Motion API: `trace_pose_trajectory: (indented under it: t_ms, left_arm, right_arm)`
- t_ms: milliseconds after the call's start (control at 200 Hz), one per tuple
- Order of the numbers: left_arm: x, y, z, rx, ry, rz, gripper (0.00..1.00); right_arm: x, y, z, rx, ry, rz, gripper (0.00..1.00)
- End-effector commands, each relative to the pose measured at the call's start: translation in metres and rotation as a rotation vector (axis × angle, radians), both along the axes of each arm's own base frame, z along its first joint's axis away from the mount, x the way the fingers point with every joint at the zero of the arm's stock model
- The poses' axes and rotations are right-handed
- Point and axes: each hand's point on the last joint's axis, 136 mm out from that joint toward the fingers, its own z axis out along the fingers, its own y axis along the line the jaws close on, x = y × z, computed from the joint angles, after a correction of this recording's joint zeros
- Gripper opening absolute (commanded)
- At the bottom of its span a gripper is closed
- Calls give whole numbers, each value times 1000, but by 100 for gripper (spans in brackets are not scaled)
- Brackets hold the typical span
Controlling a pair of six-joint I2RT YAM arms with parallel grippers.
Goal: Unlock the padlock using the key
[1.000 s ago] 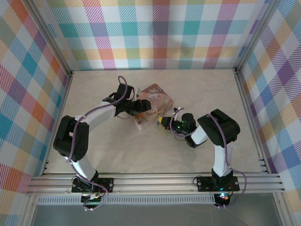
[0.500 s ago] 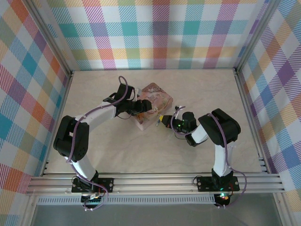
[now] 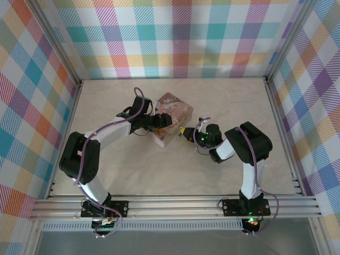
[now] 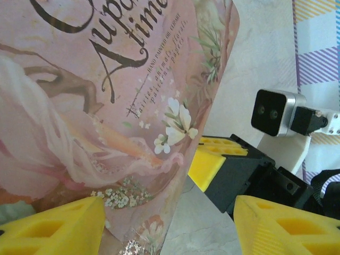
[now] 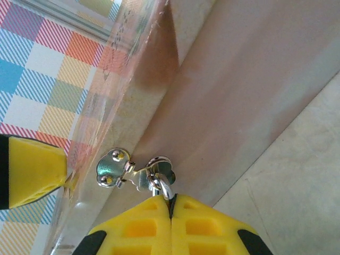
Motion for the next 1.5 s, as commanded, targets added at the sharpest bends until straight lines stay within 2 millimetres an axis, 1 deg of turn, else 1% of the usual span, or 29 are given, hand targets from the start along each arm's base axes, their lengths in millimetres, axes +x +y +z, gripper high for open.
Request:
trace_pose_trajectory:
  t_ms: [0,360,500,790,805,870,955,970,1030,1185,1360,1495]
  left_arm:
    - [-32,12,-34,74,148,7,65]
    - [-36,15,-35,80,148,6,66]
    - [-37,16,-37,83,149,8,66]
    - [-39,18,-36,87,150,15,67]
    - [-34,16,-32,72,123,16,66]
    - [-34,18,-32,78,126,28,67]
    - [-32,24,-31,92,118,50,67]
    - [-36,28,-35,108,141,54,67]
    - [-35,36,-36,113,148,76,67]
    - [-32,54,-34,116,146,119,67]
    - [-23,75,-30,121,137,160,68]
    - [-10,86,-28,114,125,184,68]
  right_arm:
    - [29,-10,50,68,-135,-86,0]
    - [44,-14,54,57,-143,-100,0]
    - [50,-16,59,58,-151,-106,0]
    - [61,-21,58,42,-151,-133,0]
    - [61,-21,58,43,-152,-135,0]
    - [61,-24,59,34,-156,-136,0]
    - [57,-29,59,7,-165,-140,0]
    - [55,-30,58,-1,-165,-143,0]
    - [50,-36,59,-25,-170,-146,0]
    - [33,-47,62,-100,-188,-137,0]
    - [6,-55,68,-195,-187,-92,0]
    - [-18,-62,71,-257,-159,-55,0]
